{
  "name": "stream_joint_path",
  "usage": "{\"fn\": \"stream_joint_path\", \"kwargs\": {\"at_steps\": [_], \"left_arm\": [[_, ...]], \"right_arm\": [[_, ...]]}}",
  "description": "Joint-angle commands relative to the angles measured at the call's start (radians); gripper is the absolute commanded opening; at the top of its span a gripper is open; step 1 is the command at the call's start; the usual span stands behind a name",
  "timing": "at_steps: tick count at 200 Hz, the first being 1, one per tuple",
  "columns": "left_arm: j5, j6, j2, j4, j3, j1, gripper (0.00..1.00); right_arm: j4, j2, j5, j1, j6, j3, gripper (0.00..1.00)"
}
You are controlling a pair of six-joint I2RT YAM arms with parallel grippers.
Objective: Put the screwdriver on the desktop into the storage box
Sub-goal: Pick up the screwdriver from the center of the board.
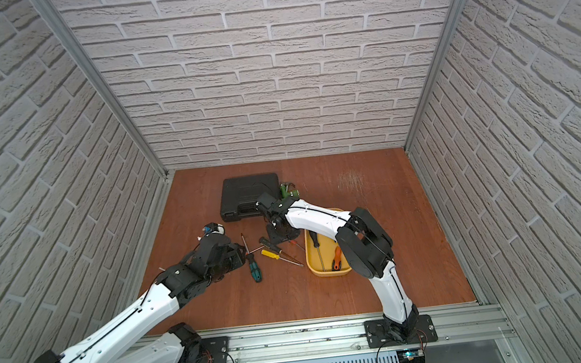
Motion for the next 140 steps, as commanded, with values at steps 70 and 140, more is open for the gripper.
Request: {"fn": "stream_joint_path", "kwargs": {"at_steps": [70, 140], "left_arm": [[0.026, 0.004, 0.007, 0.048, -0.034, 0.008, 0.45], [0.032, 0.003, 0.003, 0.054, -0.042, 0.009, 0.45]], "right_arm": [[0.012, 0.038, 0.02, -0.017, -0.009, -0.003, 0.48], [0.021, 0.073, -0.005, -0.015, -0.008, -0.008, 0.44]]}}
